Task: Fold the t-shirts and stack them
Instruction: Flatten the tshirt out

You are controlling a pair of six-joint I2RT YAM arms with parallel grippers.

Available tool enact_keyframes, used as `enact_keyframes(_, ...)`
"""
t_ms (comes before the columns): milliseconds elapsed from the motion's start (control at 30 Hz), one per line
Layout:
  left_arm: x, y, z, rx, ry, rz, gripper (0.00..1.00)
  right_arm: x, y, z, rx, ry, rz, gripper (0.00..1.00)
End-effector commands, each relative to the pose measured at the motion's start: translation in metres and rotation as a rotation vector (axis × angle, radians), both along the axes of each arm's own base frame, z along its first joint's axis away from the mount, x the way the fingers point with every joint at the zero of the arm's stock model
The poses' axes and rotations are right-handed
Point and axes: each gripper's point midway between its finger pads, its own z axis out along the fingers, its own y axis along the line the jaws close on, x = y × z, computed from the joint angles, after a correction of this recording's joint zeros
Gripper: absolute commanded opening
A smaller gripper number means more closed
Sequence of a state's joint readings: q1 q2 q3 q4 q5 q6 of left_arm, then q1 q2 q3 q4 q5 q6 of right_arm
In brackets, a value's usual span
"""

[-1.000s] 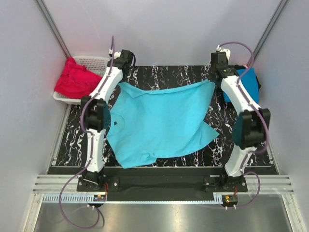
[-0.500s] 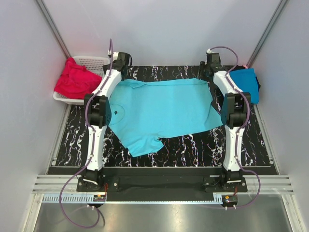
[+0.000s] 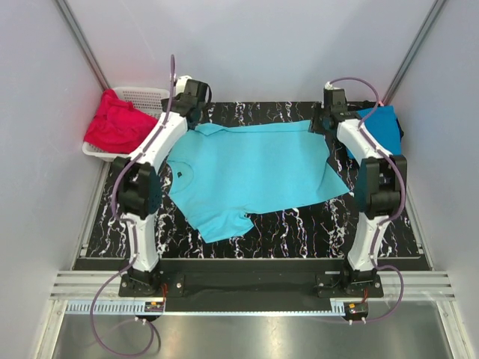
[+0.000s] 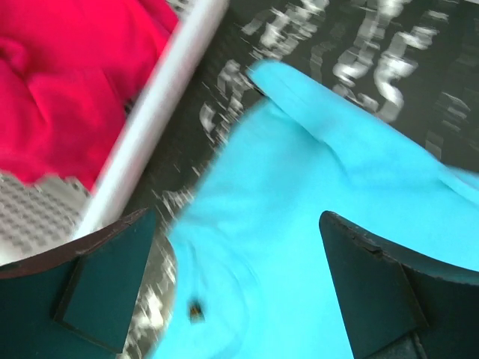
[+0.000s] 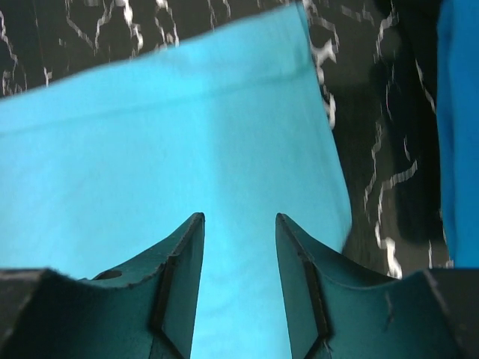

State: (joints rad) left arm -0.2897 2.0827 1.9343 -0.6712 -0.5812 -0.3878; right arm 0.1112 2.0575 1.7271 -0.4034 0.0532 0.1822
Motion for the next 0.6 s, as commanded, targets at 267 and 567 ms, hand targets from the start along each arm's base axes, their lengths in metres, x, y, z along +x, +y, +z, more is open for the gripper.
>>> enact_keyframes(267,-0.148,-0.08,-0.045,-0.348,0.22,0.046,0.99,-0.132,-0.004,-0.013,-0.03,0.165,-0.155,0.45)
enact_keyframes(567,-0.231,-0.111,-0.112,-0.3,0.383,-0.034,0.98,-0.181,-0.016,-0.045,-0.048,0.265,-0.215,0.44)
